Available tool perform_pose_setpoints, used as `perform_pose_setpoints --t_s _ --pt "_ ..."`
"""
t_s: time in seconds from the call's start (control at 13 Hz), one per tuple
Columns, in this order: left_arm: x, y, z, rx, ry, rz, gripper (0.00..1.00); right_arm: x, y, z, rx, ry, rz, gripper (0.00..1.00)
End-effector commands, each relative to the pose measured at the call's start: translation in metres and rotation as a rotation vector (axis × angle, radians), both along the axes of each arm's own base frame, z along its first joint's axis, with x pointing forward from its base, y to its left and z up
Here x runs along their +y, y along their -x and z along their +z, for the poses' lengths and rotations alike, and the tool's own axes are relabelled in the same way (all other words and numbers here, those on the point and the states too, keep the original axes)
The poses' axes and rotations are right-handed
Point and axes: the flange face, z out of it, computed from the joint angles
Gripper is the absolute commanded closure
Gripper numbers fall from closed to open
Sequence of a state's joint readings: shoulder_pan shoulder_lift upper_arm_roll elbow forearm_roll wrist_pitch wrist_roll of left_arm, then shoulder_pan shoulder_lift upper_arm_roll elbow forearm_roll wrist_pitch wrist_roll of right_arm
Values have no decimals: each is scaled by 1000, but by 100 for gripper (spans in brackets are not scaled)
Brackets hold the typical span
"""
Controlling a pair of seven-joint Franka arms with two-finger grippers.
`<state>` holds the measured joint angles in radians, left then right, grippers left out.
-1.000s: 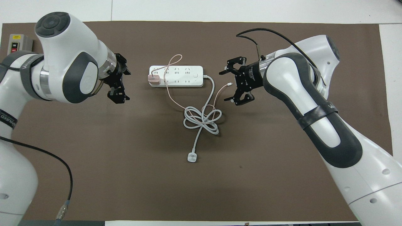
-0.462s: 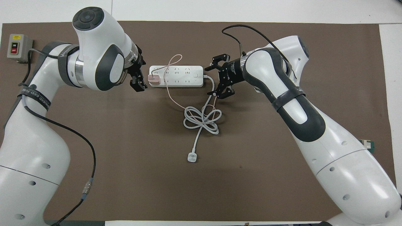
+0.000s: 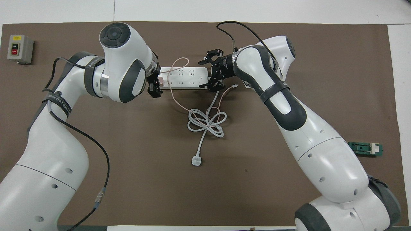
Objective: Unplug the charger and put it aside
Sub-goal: 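Grasp the pink charger with the left gripper while the right gripper holds the strip, then pull the pink charger out of the strip with the left gripper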
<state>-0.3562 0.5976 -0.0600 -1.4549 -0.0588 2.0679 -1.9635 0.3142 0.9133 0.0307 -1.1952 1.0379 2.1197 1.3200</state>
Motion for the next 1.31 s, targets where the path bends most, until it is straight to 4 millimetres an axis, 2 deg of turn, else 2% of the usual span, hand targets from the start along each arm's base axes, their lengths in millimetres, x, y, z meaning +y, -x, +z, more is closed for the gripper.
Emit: perform_pose_setpoints --t_s 0.0,0.15,0.31,0.62,0.69,0.85,1.08,1.15,1.23 --pt "10 16 -3 -34 -42 -3 2 13 -4 -3 9 -21 -19 0" --pt "12 14 5 -24 -62 -11 8 17 -1 -3 20 -30 -11 0" --pt "11 14 3 -30 -61 -11 23 16 0 -5 20 -23 -5 0" --pt "3 20 -2 -36 -58 -20 25 20 2 -6 -18 -18 20 0" --pt "2 20 -1 -38 -58 -22 40 20 2 -9 -24 -16 22 0" --pt "3 19 -1 -42 -56 -20 77 19 4 -16 -29 -10 33 0" --pt "2 18 0 -50 -52 -21 89 18 4 -18 -50 -1 36 0" --pt "3 18 0 -50 -50 -19 100 21 5 -18 -54 5 41 0" --pt "3 17 1 -52 -51 -19 100 22 5 -18 -57 8 40 0"
